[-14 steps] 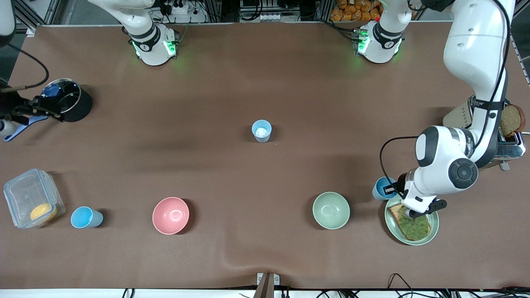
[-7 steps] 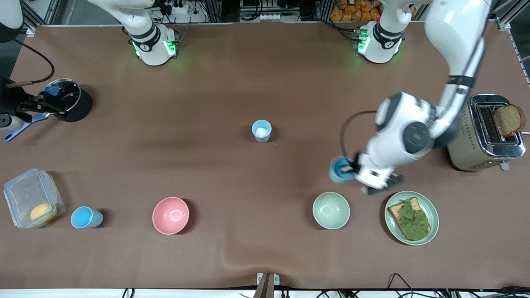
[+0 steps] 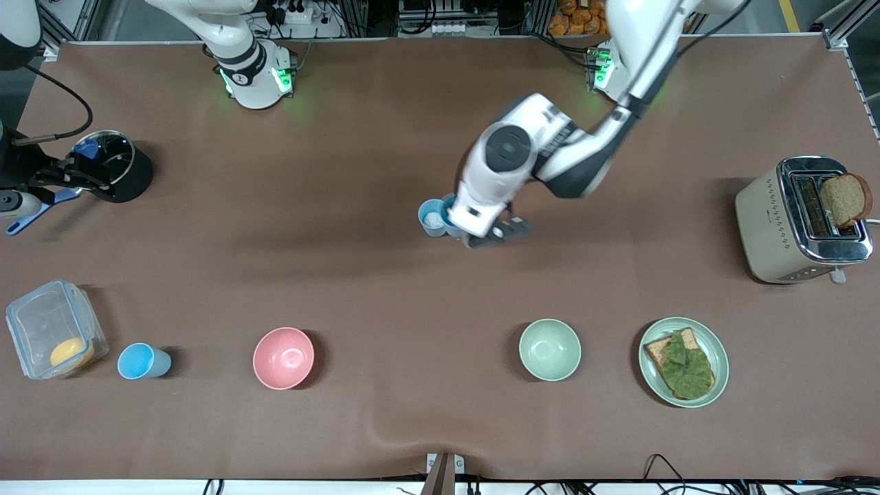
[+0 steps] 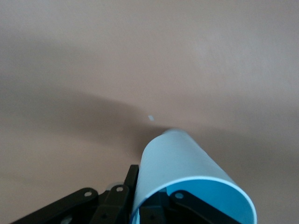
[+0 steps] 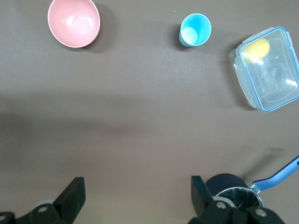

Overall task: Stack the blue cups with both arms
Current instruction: 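Carry the blue cup with the left gripper over the center cup, then lower the blue cup into the center cup and open the left gripper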

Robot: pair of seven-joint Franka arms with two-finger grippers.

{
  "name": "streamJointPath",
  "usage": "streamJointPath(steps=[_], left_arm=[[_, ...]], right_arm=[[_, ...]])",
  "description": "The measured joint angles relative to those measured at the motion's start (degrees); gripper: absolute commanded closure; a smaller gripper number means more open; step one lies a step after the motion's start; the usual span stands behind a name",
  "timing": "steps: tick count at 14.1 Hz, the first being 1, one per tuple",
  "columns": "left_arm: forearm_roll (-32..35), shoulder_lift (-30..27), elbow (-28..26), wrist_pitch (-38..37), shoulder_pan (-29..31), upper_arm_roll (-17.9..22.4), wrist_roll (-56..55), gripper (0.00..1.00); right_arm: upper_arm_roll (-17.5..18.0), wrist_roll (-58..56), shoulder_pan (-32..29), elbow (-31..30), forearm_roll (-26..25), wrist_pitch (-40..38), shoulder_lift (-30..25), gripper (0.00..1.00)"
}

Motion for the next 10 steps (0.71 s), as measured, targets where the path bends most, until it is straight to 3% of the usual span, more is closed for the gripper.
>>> streamJointPath(steps=[4,10], left_arm=[[0.0,1.9,0.2,0.0,-4.3,0.3,-1.9,0.98],[0.2,4.0,0.8,0.6,-4.2,0.9,-1.9,0.97]], right_arm=[[0.0,0.0,0.0,0.0,0.0,0.0,0.1,0.0],[-0.1,0.0,0.0,-0.1,0.1,0.0,0.1,0.0]])
